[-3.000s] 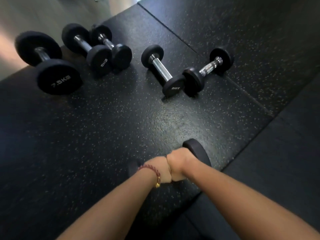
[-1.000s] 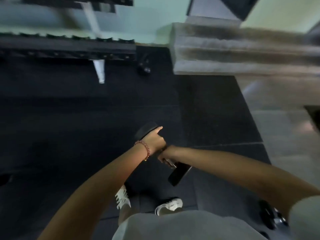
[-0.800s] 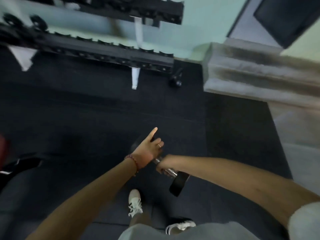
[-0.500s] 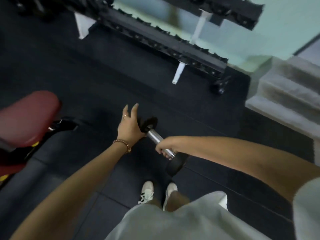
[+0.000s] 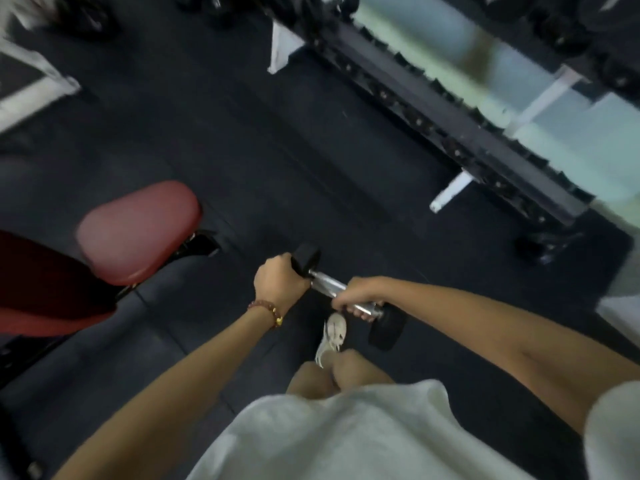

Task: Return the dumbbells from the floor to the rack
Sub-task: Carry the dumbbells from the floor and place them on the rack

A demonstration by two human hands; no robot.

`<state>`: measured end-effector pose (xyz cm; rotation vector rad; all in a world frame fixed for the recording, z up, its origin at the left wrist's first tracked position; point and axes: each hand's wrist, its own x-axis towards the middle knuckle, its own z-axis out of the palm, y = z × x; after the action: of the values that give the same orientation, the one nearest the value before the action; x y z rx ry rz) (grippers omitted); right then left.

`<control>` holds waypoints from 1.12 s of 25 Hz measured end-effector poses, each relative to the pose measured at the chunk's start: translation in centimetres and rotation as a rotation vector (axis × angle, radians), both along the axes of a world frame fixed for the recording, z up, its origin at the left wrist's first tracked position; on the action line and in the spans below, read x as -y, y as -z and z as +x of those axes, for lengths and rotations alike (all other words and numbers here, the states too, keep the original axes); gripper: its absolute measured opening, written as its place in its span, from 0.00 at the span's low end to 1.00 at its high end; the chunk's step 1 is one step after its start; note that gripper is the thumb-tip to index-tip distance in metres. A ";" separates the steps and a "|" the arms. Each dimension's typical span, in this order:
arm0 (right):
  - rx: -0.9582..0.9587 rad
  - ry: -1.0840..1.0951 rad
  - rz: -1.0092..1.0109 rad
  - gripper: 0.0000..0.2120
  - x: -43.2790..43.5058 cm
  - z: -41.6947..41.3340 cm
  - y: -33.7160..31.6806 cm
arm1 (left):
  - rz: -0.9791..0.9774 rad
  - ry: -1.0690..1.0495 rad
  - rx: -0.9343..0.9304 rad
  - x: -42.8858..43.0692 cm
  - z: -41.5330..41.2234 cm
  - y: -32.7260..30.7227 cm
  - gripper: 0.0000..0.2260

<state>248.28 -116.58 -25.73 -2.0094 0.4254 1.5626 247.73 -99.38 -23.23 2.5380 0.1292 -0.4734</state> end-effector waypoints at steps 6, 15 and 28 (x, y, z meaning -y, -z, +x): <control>-0.033 -0.185 0.029 0.07 -0.9 16.4 -1.7 | 0.071 0.020 0.100 -1.4 13.2 -2.0 0.11; -0.003 0.140 0.140 0.04 -6.2 37.1 -5.3 | 0.295 0.507 0.224 -5.5 40.8 -8.6 0.12; 0.050 0.323 0.224 0.25 2.0 67.2 -3.7 | 0.511 0.951 0.278 4.6 75.0 -8.8 0.13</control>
<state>315.45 -118.55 -22.04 -1.7090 0.5028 1.2974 322.77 -103.97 -14.47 3.0001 -1.2444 -0.4508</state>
